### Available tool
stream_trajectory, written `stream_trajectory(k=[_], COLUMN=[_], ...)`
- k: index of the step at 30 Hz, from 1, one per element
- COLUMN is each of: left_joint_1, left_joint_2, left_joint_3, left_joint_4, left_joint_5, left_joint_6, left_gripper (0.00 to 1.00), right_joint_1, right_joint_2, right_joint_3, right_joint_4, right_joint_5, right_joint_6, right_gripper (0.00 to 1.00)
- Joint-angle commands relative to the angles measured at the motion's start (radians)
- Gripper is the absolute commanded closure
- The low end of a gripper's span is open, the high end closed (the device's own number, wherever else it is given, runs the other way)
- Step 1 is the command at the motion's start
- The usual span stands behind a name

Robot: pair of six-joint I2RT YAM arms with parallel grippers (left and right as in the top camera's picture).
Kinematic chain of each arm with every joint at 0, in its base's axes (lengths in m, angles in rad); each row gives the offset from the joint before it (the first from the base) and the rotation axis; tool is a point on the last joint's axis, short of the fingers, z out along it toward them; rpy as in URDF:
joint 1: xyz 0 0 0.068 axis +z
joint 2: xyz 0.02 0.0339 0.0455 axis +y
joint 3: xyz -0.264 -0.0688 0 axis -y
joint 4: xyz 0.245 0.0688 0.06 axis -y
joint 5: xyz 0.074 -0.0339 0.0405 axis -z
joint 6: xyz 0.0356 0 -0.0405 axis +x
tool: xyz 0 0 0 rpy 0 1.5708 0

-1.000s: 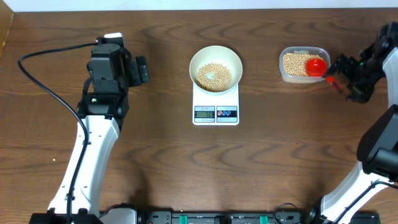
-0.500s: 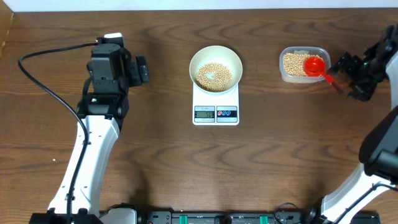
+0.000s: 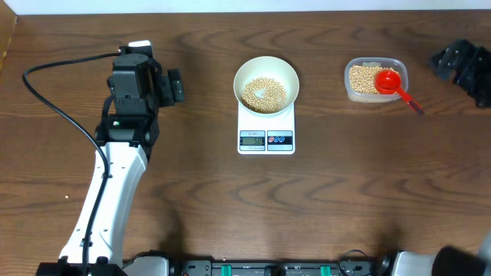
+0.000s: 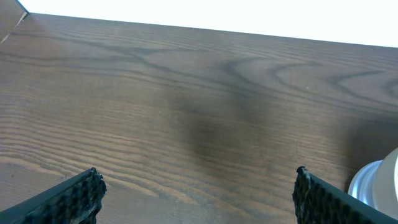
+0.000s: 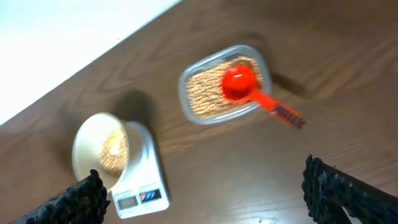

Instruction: Scoop item into bowl and weigh 50g on scale

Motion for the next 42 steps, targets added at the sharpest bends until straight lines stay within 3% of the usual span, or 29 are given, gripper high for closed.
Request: stream_trajectory(k=[1,10,17,23,29,36,42], left_joint_1=[0.004,0.004,0.004,0.004,0.004,0.004,0.004], left_joint_2=[0.005,0.005,0.005,0.005,0.005,0.005,0.005], left_joint_3=[0.006,0.006,0.006,0.006,0.006,0.006,0.006], left_joint_4=[0.0,0.0,0.0,0.0,0.0,0.0,0.0], left_joint_5=[0.002,0.002,0.002,0.002,0.002,0.002,0.002], left_joint_6=[0.017,0.017,0.017,0.017,0.017,0.017,0.017], left_gripper=[0.01,0.01,0.01,0.01,0.01,0.01,0.01], right_joint_1=[0.013,0.013,0.014,0.021,0.114,0.146,0.146], right_joint_2=[-0.082,-0.199,-0.258,-0.302,-0.473,-0.768,-0.98], right_joint_3=[0.011,0.011,0.011,-0.008,-0.226,-0.663,-0.936], right_joint_4=[-0.036,-0.097,-0.164,-0.126,0.133,0.51,0.68], right_joint_5=[-0.032,-0.022,-0.021,0.006,0.107,0.138,0.12], right_joint_6=[-0.043,-0.06,-0.256,-0.29,-0.29,-0.289,-0.289], right_gripper=[0.01,0.01,0.01,0.01,0.01,0.01,0.01])
